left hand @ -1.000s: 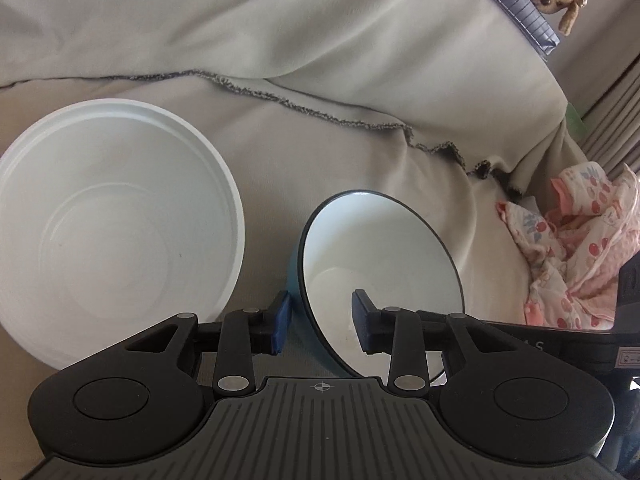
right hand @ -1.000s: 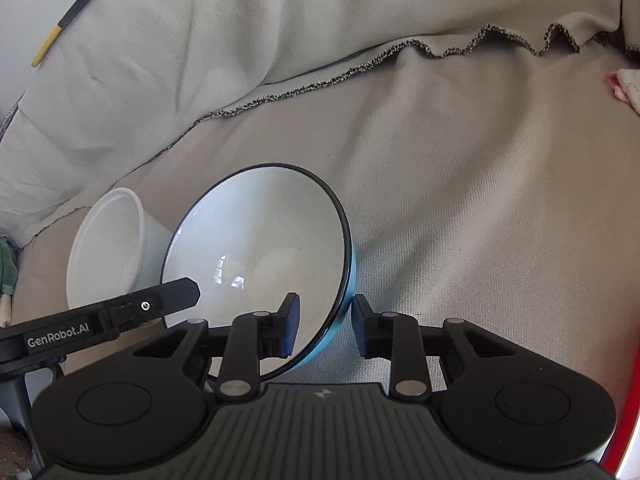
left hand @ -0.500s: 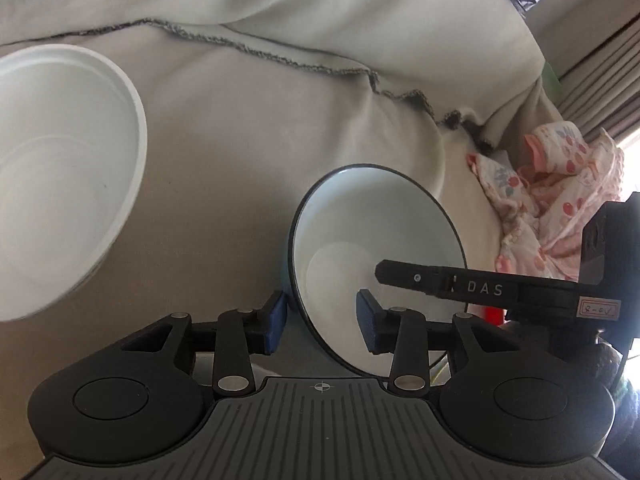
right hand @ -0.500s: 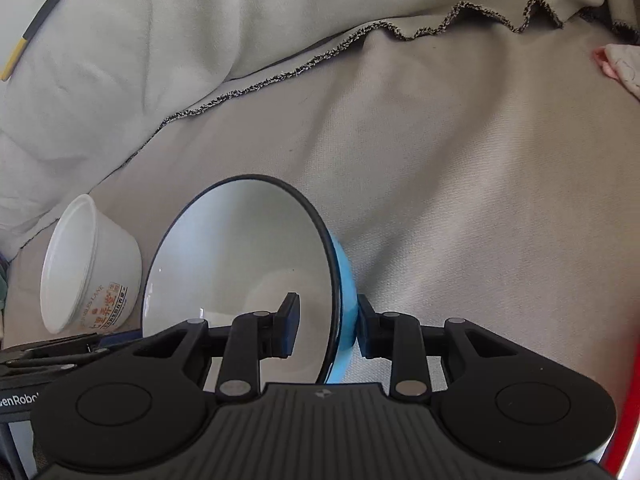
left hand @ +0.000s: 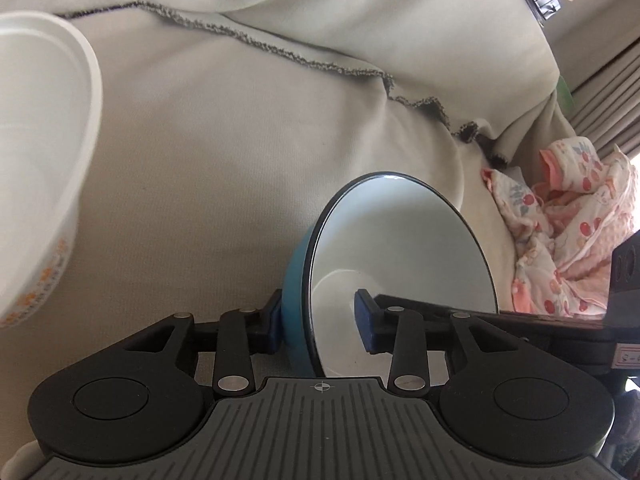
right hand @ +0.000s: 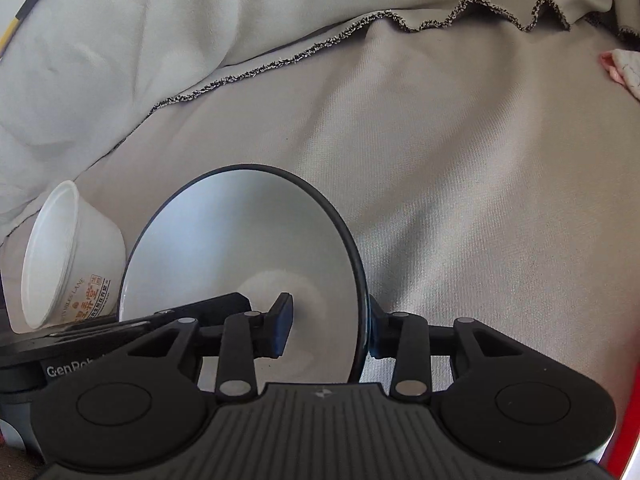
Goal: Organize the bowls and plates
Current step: 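Lift the blue bowl and carry it over the yellow-rimmed bowl, then lower the blue bowl into the yellow-rimmed bowl and open the right tool, then move the right tool to the rim of the white printed bowl, then grasp the white printed bowl with both tools and lower it into the blue bowl, then open both tools and pull them back from the white bowl, then move both tools to the rim of the steel bowl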
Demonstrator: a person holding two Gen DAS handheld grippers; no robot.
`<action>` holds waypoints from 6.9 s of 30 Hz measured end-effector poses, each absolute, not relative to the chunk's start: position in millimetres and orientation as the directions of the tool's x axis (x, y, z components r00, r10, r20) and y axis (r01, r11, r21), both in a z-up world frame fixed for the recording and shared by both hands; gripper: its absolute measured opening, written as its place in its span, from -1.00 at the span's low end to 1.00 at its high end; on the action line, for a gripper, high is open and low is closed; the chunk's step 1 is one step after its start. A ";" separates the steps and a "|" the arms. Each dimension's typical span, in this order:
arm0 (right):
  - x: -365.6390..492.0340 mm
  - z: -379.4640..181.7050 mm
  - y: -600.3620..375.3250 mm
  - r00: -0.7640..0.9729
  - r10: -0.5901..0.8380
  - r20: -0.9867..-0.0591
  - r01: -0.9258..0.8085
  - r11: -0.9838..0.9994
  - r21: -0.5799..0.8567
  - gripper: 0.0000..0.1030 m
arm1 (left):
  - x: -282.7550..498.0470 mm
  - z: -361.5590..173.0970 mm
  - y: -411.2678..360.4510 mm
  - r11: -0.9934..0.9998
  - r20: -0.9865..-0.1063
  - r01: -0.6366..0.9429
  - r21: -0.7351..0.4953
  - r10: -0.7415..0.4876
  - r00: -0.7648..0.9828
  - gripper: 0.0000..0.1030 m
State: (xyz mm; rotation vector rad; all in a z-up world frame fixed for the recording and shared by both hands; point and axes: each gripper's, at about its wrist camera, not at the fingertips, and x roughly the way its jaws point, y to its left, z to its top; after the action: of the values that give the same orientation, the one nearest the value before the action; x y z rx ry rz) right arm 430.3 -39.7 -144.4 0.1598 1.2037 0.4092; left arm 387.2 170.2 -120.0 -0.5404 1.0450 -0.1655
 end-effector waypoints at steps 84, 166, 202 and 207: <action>323.2 -123.3 -117.1 0.440 0.451 -0.777 -0.078 0.881 0.467 -0.04 | 318.0 -98.2 117.3 0.895 -0.795 0.102 -0.435 -0.434 0.424 -0.40; 295.5 -42.7 -67.6 0.459 0.260 -0.849 -0.270 0.952 0.146 -0.36 | 267.9 -49.2 126.1 0.840 -0.711 0.086 -0.535 -0.503 0.492 -0.40; 180.4 -88.4 4.9 0.527 0.484 -0.699 -0.329 0.874 0.357 0.01 | 173.9 -74.0 279.4 0.850 -0.763 -0.312 -0.424 -0.150 0.629 -0.35; 198.5 -114.7 7.4 0.490 0.459 -0.741 -0.253 0.888 0.383 0.01 | 179.5 -83.8 273.6 0.855 -0.763 -0.290 -0.429 -0.172 0.623 -0.29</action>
State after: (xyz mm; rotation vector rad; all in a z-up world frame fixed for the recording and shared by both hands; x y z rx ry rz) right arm 198.5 7.4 -114.7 0.2357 0.9672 0.4370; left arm 179.5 273.6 -83.8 -0.5596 0.9086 0.0718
